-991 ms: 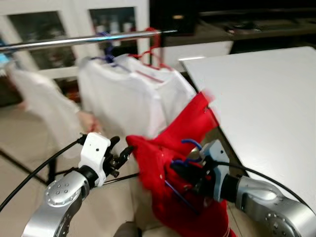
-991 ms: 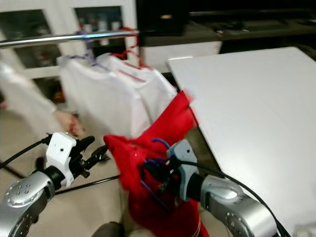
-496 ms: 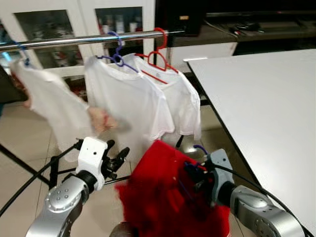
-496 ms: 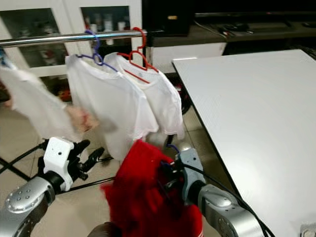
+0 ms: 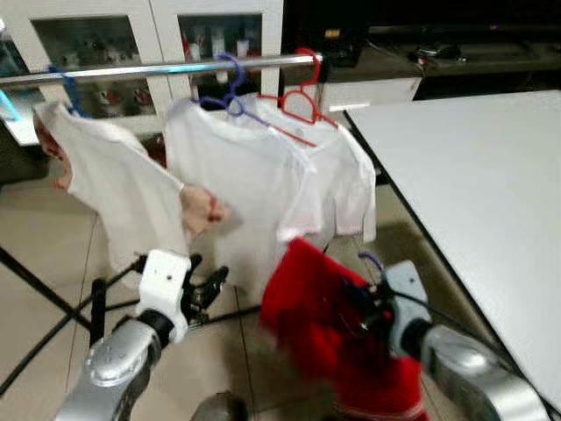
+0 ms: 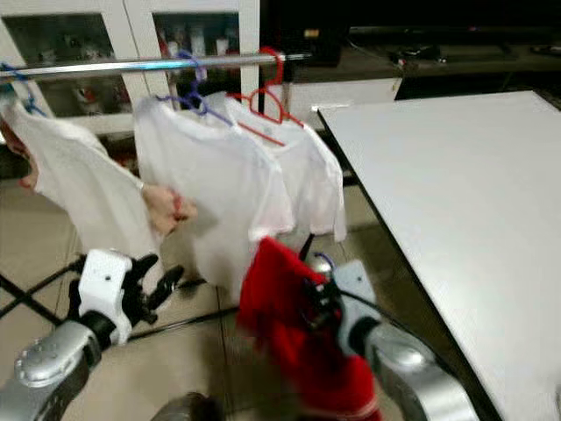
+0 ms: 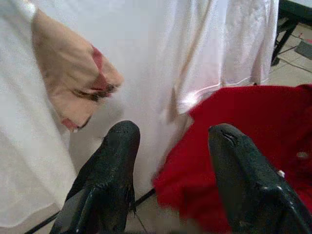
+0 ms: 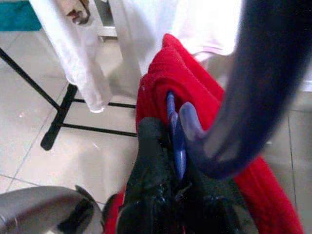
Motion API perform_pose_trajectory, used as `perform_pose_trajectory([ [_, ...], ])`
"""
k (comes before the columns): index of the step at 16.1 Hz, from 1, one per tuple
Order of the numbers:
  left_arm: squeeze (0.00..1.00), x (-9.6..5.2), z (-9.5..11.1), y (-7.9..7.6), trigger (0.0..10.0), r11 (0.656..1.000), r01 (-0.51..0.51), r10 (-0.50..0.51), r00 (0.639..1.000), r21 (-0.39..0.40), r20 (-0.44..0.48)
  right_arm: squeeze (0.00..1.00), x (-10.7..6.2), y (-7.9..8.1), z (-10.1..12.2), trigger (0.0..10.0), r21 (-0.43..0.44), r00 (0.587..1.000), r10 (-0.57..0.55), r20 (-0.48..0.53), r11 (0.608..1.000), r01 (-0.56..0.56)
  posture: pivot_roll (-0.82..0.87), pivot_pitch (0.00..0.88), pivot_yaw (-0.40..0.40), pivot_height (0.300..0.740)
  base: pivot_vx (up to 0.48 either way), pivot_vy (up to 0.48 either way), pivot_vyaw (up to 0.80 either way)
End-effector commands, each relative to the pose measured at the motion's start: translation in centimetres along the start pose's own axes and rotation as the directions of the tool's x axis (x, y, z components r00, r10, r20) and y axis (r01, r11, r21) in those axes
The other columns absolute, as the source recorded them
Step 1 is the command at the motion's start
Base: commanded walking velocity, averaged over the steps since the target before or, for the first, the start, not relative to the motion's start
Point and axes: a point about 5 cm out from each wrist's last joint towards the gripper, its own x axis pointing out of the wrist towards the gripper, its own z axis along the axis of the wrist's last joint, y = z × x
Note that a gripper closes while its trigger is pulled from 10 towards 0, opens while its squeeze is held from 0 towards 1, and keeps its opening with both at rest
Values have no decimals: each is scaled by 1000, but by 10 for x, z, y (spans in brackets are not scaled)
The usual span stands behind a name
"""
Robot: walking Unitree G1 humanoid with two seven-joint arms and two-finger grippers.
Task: Hang hanger
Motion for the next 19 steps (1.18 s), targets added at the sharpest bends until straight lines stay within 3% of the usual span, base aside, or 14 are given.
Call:
perform_pose_trajectory([
  [1, 0, 1, 0, 3, 10000, 1000, -26, 26, 1000, 13, 7, 0, 0, 6, 11, 10000, -45, 997, 55, 50, 998, -53, 12, 94, -62, 740, 0, -480, 0],
  [10, 0, 1, 1, 2, 10000, 999, -11, 11, 1000, 31, 10, 0, -2, 14, 8, 10000, -44, 986, 151, 69, 988, -148, 18, 92, -43, 740, 0, -480, 800],
  [11, 0, 1, 1, 2, 10000, 1000, -5, 6, 1000, -25, 12, 0, -1, 13, 7, 10000, -26, 986, 146, 83, 989, -144, 33, 89, -32, 740, 0, -319, 800],
  [15, 0, -1, 6, 9, 10000, 1000, 20, -20, 1000, 2, 9, 0, 7, 14, 1, 10000, 30, 983, 140, 121, 989, -145, 69, 84, 18, 740, 0, 480, 317],
  [17, 0, -2, 11, 16, 10000, 999, 29, -29, 1000, 33, 6, 0, 9, 20, 2, 10000, -11, 976, 175, 130, 984, -175, 92, 84, 46, 740, 0, 480, 0],
  [19, 0, -2, 12, 18, 10000, 996, 25, -24, 1000, 80, -13, 0, 11, 19, 7, 10000, -22, 974, 167, 153, 986, -166, 102, 81, 50, 740, 0, -240, 0],
])
